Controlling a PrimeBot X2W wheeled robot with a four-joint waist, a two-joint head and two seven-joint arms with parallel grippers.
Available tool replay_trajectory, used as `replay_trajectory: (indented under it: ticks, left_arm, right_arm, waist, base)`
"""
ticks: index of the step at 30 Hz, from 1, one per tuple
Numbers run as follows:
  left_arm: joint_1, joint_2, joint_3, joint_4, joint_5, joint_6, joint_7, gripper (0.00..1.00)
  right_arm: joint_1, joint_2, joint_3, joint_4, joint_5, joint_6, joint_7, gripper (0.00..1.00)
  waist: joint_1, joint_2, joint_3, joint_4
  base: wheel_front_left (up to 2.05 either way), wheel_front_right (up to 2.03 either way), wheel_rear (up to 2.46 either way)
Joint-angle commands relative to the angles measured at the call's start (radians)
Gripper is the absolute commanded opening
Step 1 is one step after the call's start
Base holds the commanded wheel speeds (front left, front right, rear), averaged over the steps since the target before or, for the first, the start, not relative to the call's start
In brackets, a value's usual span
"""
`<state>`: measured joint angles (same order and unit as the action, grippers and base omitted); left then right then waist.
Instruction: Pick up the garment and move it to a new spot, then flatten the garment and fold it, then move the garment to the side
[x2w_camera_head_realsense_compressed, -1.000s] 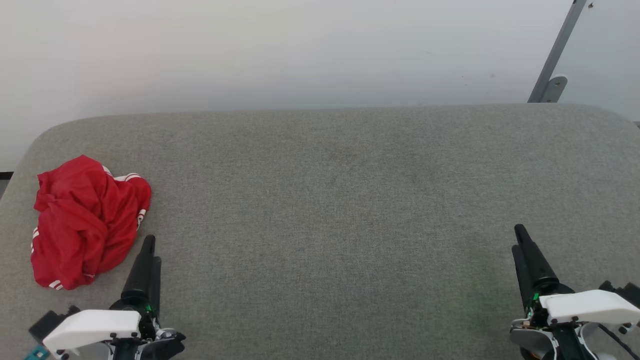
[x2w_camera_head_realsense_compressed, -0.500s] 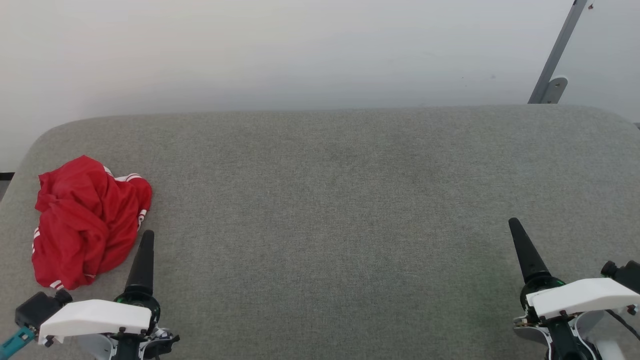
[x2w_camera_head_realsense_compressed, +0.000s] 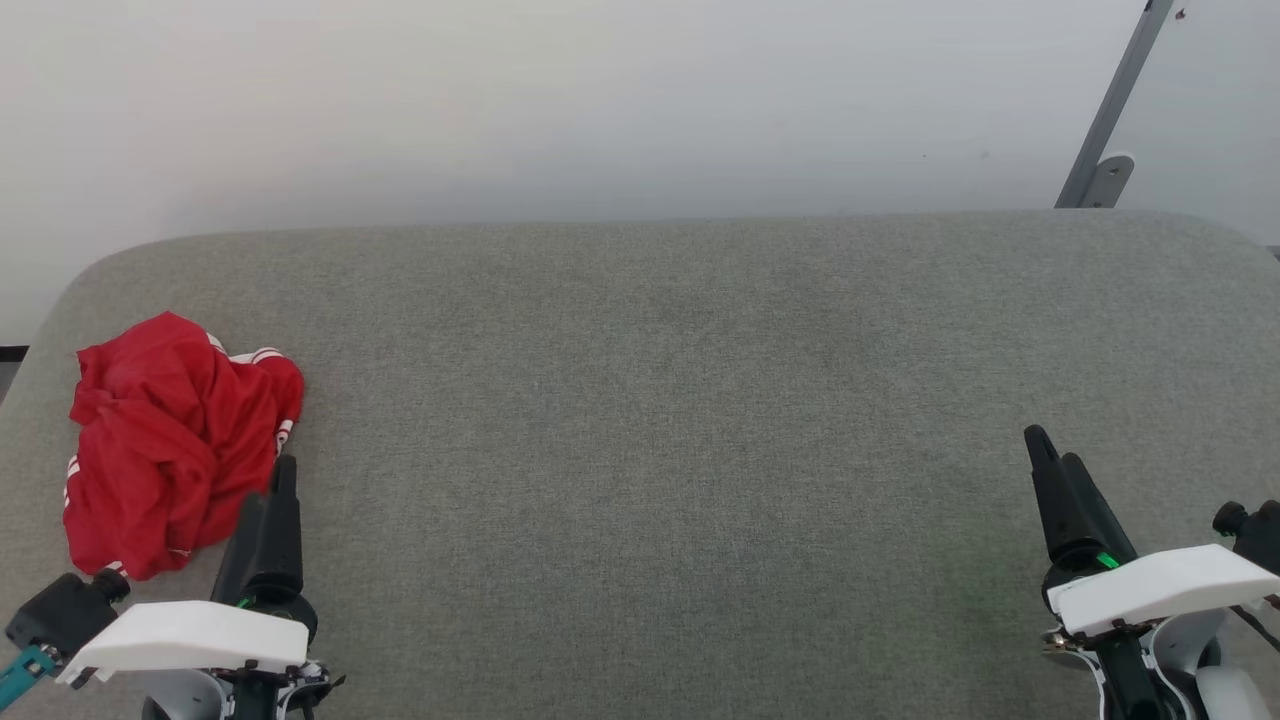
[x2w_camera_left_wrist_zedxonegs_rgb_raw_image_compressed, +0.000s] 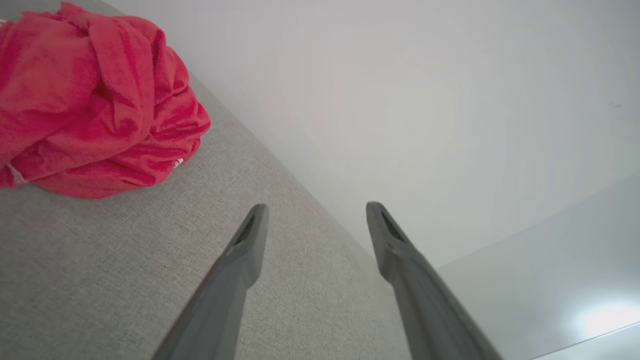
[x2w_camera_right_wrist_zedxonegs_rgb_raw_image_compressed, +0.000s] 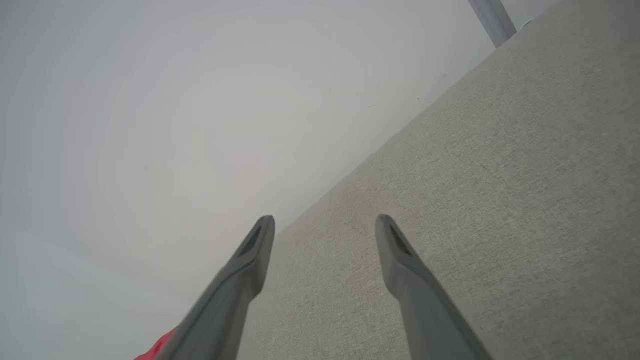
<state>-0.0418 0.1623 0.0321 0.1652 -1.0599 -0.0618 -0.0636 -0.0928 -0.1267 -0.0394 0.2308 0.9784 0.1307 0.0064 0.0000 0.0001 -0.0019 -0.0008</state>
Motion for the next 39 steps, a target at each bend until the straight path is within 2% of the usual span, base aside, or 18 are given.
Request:
replay_trajectory:
  ticks: [1, 3, 4, 39]
  left_arm:
    - [-0.009, 0.013, -0.001, -0.021, 0.036, -0.008, -0.012, 1.0]
    - [-0.008, 0.015, 0.0, -0.024, 0.061, -0.01, -0.019, 1.0]
    - [-0.004, 0.024, -0.001, -0.038, 0.16, -0.018, -0.047, 1.0]
    - [0.019, 0.062, -0.023, -0.08, 0.439, -0.044, -0.135, 1.0]
  right_arm:
    - [-0.02, -0.011, 0.001, -0.019, -0.039, 0.0, -0.012, 1.0]
    - [-0.02, -0.013, 0.002, -0.023, -0.062, 0.0, -0.016, 1.0]
    - [-0.018, -0.018, 0.001, -0.042, -0.169, 0.0, -0.026, 1.0]
    - [-0.008, -0.03, 0.009, -0.094, -0.484, 0.0, -0.084, 1.0]
  waist:
    - [0.0, -0.0001, 0.0, 0.0]
    - [0.0, -0.0001, -0.001, 0.001]
    - [0.0, -0.0001, -0.003, 0.003]
    - [0.0, -0.0001, -0.007, 0.001]
  base:
    - [0.0, 0.0, 0.0]
    - [0.0, 0.0, 0.0]
    - [0.0, 0.0, 0.0]
    - [0.0, 0.0, 0.0]
